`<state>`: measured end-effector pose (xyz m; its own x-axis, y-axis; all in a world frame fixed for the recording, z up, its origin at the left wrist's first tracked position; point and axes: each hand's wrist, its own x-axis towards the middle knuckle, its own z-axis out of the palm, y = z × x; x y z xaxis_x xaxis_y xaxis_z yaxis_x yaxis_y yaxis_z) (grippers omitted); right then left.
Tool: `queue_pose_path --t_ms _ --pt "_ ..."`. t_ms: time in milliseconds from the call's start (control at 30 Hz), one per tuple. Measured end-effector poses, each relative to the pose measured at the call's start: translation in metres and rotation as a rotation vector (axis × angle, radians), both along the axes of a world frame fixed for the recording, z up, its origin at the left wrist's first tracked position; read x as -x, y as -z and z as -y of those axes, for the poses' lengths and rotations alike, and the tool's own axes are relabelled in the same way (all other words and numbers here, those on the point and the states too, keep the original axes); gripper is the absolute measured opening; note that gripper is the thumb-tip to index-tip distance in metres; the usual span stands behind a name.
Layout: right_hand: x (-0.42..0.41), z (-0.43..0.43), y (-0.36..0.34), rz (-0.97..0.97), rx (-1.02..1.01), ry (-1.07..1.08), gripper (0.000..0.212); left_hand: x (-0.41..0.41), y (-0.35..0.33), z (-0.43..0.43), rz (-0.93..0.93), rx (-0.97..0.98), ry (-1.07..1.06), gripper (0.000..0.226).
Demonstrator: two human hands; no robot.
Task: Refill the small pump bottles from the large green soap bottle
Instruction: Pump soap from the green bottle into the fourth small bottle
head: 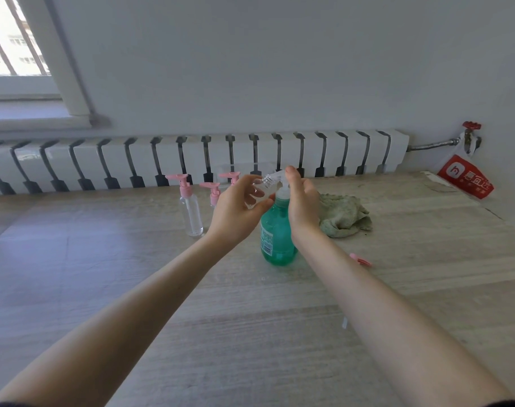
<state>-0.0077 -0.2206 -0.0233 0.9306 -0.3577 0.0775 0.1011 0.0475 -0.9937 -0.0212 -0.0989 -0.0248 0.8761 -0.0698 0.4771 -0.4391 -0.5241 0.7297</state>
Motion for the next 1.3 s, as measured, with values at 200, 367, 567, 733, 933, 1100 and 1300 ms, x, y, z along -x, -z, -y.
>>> queue_pose_path --t_ms 200,367,567,733,933,1100,1300 --pt "-0.003 -0.002 0.005 0.005 0.002 0.030 0.035 0.000 0.002 -0.002 -0.013 -0.018 -0.016 0.045" --pt "-0.004 -0.005 0.006 0.004 -0.024 0.025 0.036 0.001 0.004 -0.002 -0.018 -0.027 -0.017 0.047" --pt "-0.006 -0.005 0.007 0.019 -0.011 0.044 0.036 0.001 0.005 0.000 -0.027 -0.005 -0.015 0.044" --pt "-0.003 -0.003 0.009 0.019 0.044 0.078 0.040 0.003 0.003 0.000 -0.032 0.011 -0.013 0.044" --pt "-0.002 -0.006 0.007 -0.005 0.088 0.063 0.056 0.004 -0.003 0.000 -0.020 0.015 -0.012 0.042" --pt "-0.002 -0.004 0.006 -0.015 0.081 0.052 0.051 0.005 -0.005 -0.001 -0.022 0.005 -0.018 0.042" --pt "-0.004 -0.005 0.005 -0.018 0.041 0.045 0.044 0.004 -0.004 -0.001 -0.025 0.000 -0.021 0.045"
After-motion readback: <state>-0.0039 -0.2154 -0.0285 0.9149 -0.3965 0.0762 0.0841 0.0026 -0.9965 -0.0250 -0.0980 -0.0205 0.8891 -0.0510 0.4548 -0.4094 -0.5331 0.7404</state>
